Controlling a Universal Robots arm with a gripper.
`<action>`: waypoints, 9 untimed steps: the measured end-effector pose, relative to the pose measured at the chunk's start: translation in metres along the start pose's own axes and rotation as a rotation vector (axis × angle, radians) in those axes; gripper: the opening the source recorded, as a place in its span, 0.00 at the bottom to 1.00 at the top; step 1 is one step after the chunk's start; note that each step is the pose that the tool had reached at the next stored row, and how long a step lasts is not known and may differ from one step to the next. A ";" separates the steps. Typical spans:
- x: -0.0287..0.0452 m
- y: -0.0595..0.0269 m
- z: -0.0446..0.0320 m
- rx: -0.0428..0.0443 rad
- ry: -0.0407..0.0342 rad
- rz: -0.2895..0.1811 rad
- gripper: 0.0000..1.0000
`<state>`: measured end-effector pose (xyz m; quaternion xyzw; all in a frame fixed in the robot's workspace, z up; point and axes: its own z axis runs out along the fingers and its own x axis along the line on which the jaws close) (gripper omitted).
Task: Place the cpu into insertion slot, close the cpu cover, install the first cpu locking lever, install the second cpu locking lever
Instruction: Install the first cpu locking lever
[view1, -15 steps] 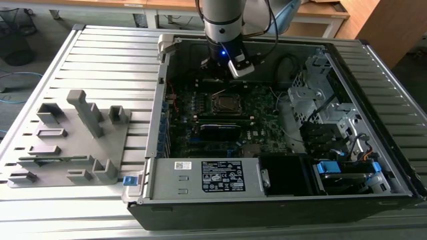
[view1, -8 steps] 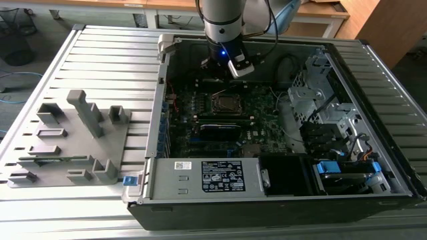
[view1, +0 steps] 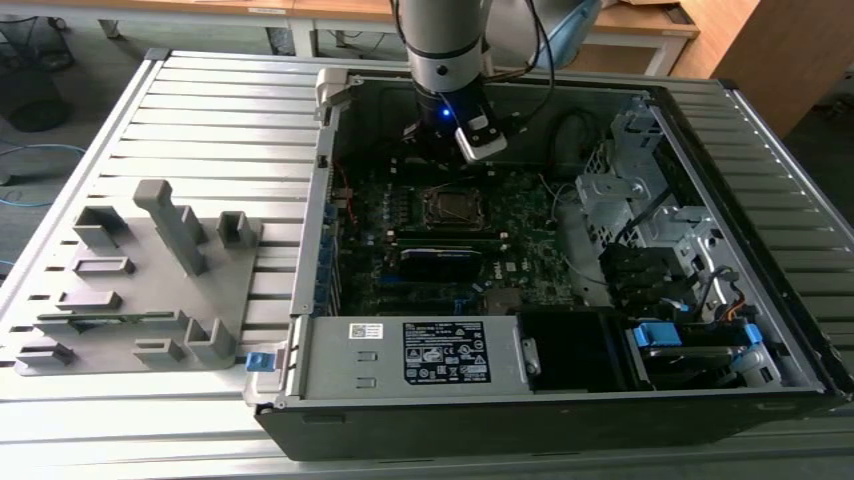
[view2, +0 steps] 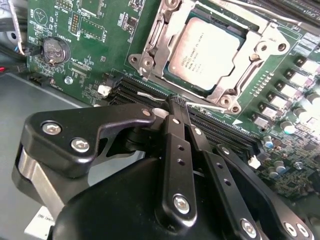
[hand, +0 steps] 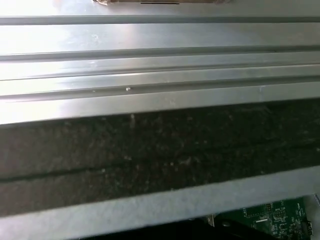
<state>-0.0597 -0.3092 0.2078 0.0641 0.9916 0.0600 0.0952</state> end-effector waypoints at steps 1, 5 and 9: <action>0.0001 -0.0001 0.0009 0.0001 -0.0003 0.000 0.11; 0.0003 -0.0001 0.0014 0.0006 -0.0004 0.001 0.11; -0.0012 -0.0001 0.0027 0.0037 -0.0029 0.019 0.11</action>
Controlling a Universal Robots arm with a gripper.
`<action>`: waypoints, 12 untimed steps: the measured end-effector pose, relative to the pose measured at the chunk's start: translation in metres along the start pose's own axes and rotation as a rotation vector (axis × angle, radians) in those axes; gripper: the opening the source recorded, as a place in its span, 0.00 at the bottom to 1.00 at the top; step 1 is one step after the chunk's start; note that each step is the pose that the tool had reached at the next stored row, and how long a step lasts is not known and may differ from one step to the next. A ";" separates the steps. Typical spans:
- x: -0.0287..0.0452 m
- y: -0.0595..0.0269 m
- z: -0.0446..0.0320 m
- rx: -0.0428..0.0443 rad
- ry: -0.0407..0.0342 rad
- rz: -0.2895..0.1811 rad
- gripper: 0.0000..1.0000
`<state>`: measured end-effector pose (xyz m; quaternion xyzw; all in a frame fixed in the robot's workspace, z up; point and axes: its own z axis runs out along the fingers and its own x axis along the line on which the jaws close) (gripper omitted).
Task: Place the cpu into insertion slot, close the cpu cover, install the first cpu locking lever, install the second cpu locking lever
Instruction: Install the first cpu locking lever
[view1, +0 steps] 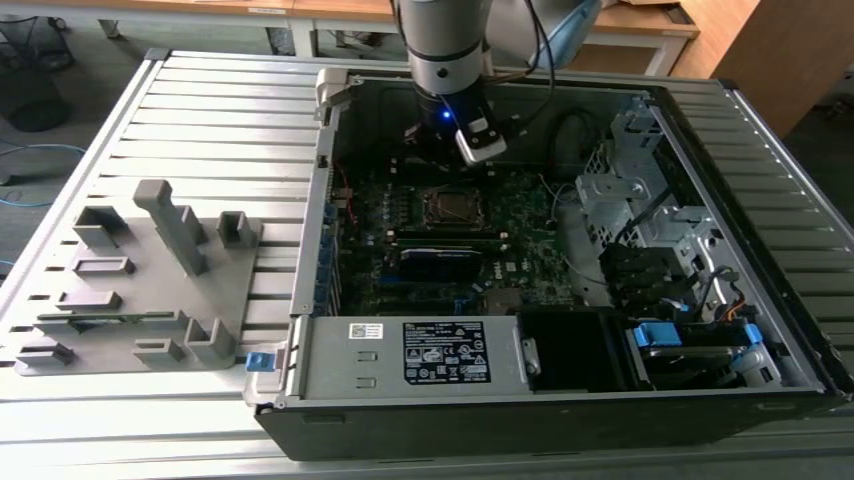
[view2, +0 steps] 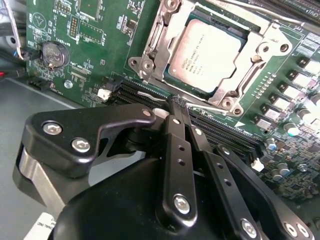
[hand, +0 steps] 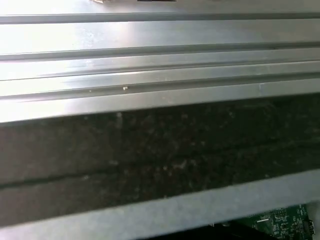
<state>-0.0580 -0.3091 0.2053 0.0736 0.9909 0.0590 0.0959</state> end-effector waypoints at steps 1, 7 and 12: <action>-0.0007 0.0001 0.0004 0.0007 -0.0007 0.004 0.11; -0.0036 0.0005 0.0024 0.0047 -0.0035 0.025 0.11; -0.0053 0.0016 0.0036 0.0076 -0.0054 0.040 0.11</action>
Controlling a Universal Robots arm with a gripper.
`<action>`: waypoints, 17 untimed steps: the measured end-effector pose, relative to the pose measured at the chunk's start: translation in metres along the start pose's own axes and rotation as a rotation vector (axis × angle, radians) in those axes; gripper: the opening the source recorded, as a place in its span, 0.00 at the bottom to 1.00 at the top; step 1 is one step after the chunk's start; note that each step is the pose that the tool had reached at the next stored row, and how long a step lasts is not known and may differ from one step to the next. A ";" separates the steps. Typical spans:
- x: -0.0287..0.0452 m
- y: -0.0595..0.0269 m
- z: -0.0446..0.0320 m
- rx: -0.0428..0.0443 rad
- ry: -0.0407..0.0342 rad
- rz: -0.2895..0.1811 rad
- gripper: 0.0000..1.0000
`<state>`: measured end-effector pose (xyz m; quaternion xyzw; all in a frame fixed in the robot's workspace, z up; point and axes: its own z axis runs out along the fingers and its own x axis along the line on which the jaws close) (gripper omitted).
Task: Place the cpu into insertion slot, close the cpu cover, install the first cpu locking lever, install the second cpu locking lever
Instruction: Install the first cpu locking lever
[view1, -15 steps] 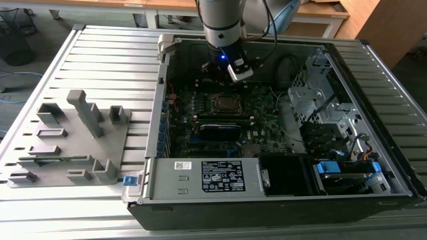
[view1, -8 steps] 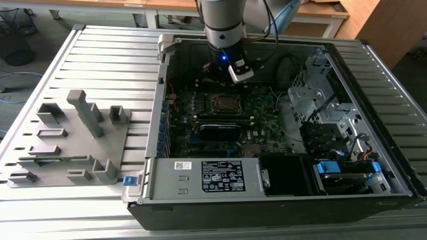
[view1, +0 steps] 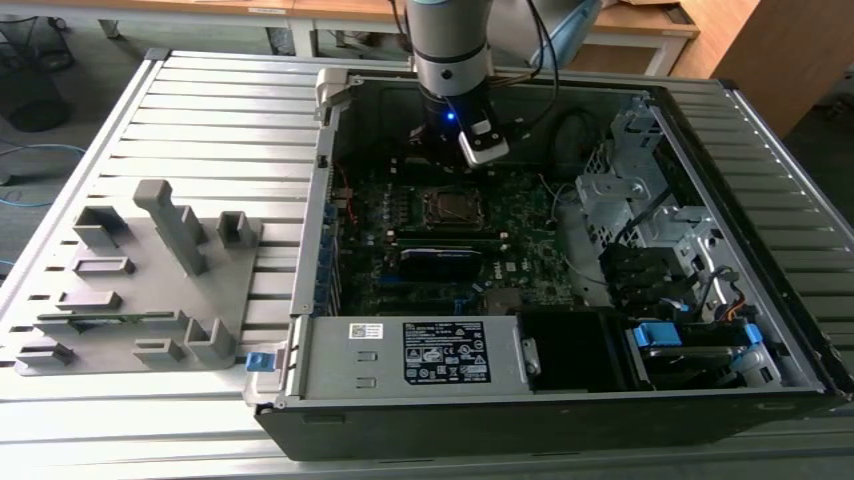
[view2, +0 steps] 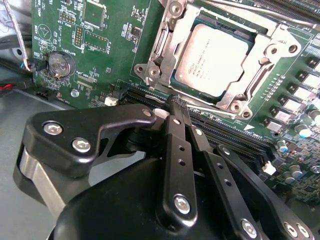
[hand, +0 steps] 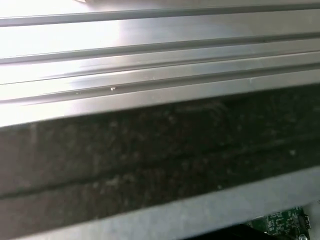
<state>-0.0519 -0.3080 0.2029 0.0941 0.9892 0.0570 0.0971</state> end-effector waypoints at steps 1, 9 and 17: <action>0.0001 0.0007 0.0001 0.0002 -0.0002 0.001 0.11; 0.0008 0.0053 0.0008 0.0006 -0.0008 0.005 0.11; 0.0013 0.0051 0.0033 0.0017 -0.0015 0.010 0.11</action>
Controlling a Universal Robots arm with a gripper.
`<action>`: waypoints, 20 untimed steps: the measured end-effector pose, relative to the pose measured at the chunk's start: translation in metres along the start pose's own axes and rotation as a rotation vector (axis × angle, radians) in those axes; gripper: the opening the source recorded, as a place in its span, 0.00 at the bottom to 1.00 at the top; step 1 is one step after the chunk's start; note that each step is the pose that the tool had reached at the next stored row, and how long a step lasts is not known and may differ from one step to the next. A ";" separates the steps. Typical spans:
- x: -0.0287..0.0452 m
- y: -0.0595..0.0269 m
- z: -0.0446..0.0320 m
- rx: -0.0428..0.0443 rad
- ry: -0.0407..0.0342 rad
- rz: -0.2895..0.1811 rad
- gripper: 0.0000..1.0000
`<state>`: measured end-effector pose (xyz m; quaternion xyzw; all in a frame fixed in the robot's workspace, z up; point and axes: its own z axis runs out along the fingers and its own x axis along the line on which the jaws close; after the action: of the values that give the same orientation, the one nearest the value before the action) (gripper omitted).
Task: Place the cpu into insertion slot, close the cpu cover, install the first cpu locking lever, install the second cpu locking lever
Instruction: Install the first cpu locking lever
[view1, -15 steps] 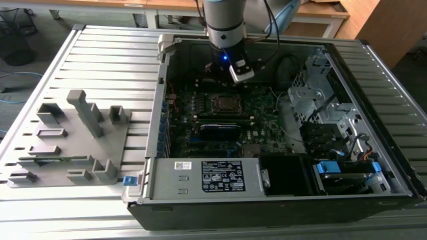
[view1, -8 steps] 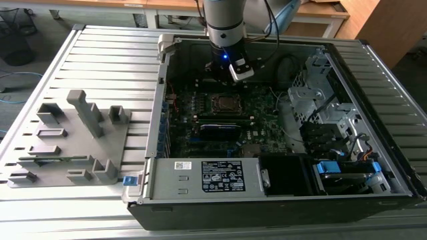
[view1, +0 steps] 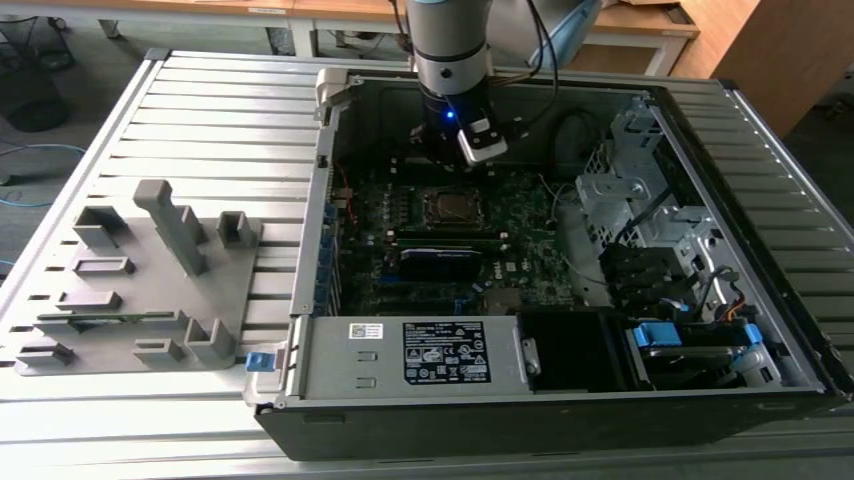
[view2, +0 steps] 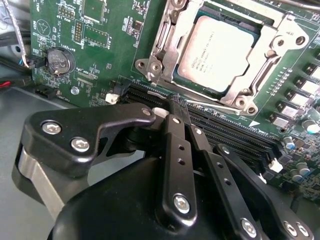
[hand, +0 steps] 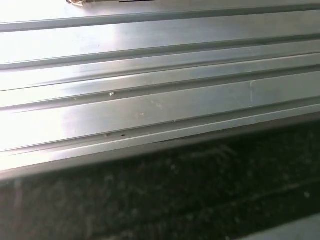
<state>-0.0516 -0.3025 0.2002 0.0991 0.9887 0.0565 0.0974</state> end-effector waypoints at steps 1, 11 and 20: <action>0.0000 -0.0001 0.0004 0.0003 -0.0002 0.002 0.11; -0.0001 0.0000 0.0006 0.0024 0.0072 0.005 0.11; -0.0003 0.0000 0.0012 0.0070 0.0382 0.008 0.11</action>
<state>-0.0510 -0.3024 0.1991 0.1022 0.9902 0.0553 0.0779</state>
